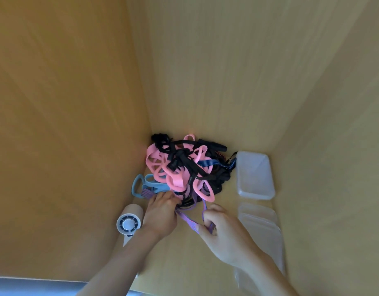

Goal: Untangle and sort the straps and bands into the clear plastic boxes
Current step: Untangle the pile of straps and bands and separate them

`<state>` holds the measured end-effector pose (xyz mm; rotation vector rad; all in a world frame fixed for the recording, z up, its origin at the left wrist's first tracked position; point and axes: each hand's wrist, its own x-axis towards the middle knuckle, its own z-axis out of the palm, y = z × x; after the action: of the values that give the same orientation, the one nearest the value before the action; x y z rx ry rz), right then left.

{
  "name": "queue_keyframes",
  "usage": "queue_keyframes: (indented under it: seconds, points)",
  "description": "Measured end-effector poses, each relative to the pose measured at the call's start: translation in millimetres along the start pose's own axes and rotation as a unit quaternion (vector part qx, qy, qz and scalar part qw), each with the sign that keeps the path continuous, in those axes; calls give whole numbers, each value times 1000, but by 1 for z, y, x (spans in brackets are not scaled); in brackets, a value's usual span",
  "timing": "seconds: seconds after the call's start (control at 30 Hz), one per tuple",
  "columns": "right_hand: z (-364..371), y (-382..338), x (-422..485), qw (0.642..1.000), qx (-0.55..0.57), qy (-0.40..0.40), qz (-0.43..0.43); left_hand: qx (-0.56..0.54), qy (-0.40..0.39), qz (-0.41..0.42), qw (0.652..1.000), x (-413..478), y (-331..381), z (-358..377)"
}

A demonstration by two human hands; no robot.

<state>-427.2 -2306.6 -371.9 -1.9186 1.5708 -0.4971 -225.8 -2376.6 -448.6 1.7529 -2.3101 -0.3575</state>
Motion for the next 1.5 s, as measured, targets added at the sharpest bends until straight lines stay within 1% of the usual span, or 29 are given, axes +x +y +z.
queue_keyframes:
  seconds: [0.07,0.23,0.47,0.57,0.67,0.77,0.87,1.0,1.07,1.17,1.27,1.43,1.5]
  points:
    - [0,1,1,1000,-7,-11,12,-30,-15,-14,999,1,3,-6]
    - [8,17,2,994,-60,-72,55,-75,-28,-39,996,-2,3,-16]
    - [20,22,4,993,-38,-99,42,-113,-21,-58,992,-7,7,-22]
    - [22,20,7,996,-27,-83,34,-127,0,-77,989,-4,9,-27]
    - [23,19,14,998,-12,-63,29,-140,55,-101,984,4,11,-33]
    - [25,18,20,999,-4,-46,28,-133,87,-93,983,17,10,-36]
    - [27,15,22,999,1,-42,18,-104,70,-72,990,32,10,-39]
    - [31,15,21,998,7,-53,16,-91,13,-80,993,44,15,-37]
    - [33,17,19,998,9,-54,17,-99,1,-86,991,42,13,-30]
    - [34,22,17,998,16,-46,26,-128,29,-95,987,33,8,-22]
    - [31,26,20,998,21,-32,42,-182,65,-107,975,27,5,-19]
    - [12,22,43,997,36,43,61,-280,124,-132,943,21,9,-26]
    - [6,17,59,995,35,76,54,-308,129,-160,929,18,11,-32]
